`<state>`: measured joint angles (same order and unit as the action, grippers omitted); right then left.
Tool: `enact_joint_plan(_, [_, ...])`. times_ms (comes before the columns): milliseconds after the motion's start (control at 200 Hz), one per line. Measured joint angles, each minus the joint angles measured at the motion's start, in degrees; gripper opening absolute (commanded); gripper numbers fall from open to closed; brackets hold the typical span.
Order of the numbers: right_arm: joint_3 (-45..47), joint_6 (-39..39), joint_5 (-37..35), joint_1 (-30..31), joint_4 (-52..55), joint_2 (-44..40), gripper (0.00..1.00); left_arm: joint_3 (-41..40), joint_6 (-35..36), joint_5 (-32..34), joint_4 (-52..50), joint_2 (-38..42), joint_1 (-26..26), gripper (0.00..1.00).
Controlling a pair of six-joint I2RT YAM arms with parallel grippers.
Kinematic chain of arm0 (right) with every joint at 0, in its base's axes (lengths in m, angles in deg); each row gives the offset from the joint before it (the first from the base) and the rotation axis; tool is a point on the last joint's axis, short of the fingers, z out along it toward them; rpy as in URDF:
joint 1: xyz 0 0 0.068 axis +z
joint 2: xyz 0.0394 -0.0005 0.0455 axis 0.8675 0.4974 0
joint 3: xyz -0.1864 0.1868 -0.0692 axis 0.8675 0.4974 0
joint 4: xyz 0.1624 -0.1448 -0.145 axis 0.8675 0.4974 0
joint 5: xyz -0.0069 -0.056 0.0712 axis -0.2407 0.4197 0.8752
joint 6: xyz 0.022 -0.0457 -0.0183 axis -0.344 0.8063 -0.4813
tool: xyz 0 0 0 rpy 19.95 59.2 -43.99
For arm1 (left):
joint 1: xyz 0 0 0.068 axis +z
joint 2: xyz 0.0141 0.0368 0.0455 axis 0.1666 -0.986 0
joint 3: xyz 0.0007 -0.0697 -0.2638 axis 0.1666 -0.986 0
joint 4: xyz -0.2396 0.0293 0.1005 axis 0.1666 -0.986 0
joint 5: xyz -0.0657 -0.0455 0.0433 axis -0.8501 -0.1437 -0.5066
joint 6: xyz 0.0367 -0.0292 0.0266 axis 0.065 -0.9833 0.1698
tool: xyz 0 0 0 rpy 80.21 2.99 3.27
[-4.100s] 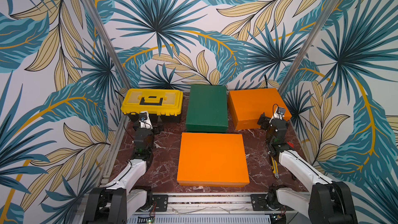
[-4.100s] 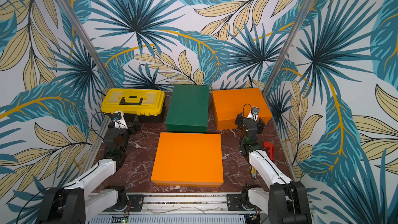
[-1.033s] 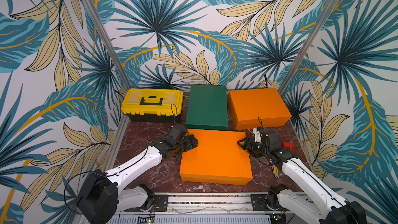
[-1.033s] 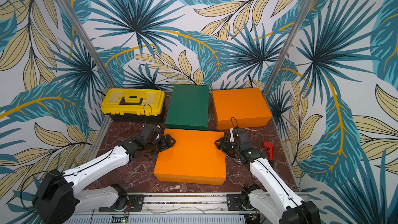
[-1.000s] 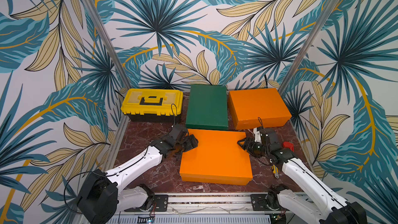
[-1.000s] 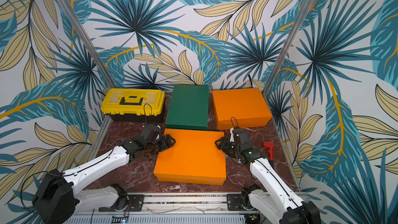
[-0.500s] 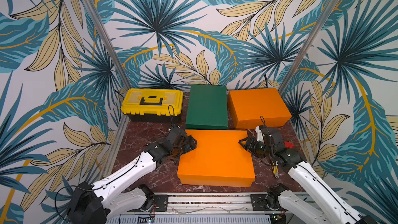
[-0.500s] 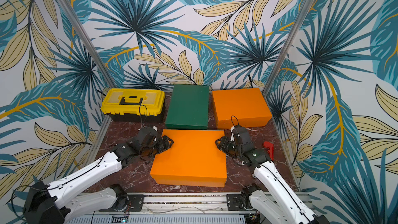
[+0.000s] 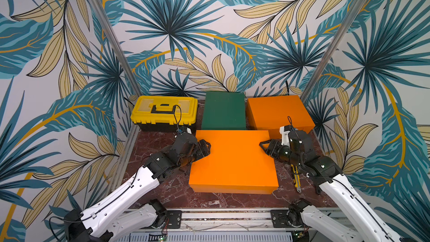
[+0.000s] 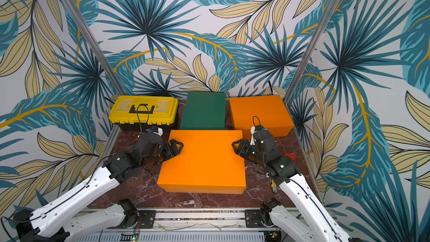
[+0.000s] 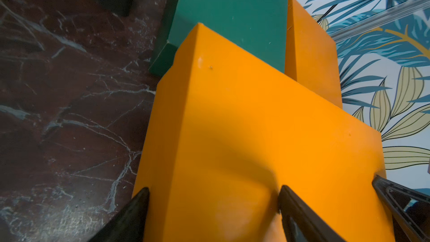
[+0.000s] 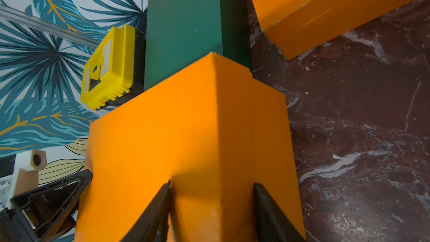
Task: Stack the shoeboxes
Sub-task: Pick up the shoebox from the center of the board, then place the shoebox at the shoebox.
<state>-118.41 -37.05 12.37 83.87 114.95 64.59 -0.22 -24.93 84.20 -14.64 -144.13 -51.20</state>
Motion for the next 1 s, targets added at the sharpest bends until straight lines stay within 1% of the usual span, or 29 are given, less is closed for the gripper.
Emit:
enact_joint_plan(185, [-9.8,2.6,-2.1,0.0,2.2,5.0,0.50,6.8,3.2,4.3,-0.3,-2.5,0.0,0.86])
enact_joint_plan(260, [-12.6,3.3,-3.1,0.0,2.1,7.1,0.50,9.5,4.7,6.6,-0.3,-4.3,0.0,0.88])
enact_joint_plan(436, [-18.7,5.3,-5.3,0.0,1.5,12.6,0.51,16.3,10.1,12.0,-1.6,-9.4,0.2,0.92])
enact_joint_plan(536, [-22.4,7.7,-6.7,-0.1,0.9,16.2,0.51,20.2,13.5,13.2,-2.4,-13.4,1.3,0.92])
enact_joint_plan(671, [-25.8,10.5,-10.1,-0.9,0.0,21.4,0.51,25.9,16.7,11.5,-2.0,-19.7,4.5,0.92])
enact_joint_plan(766, [-27.6,11.8,-10.6,-2.3,-0.6,25.7,0.50,29.1,18.2,9.3,-1.4,-24.1,7.2,0.91])
enact_joint_plan(876, [-29.7,12.7,-9.2,-5.0,-2.8,31.4,0.50,33.0,19.1,6.2,-0.3,-30.1,10.4,0.91])
enact_joint_plan(996, [-32.6,12.8,-5.6,-8.6,-5.0,37.9,0.50,38.5,20.0,2.8,1.7,-36.7,13.4,0.91])
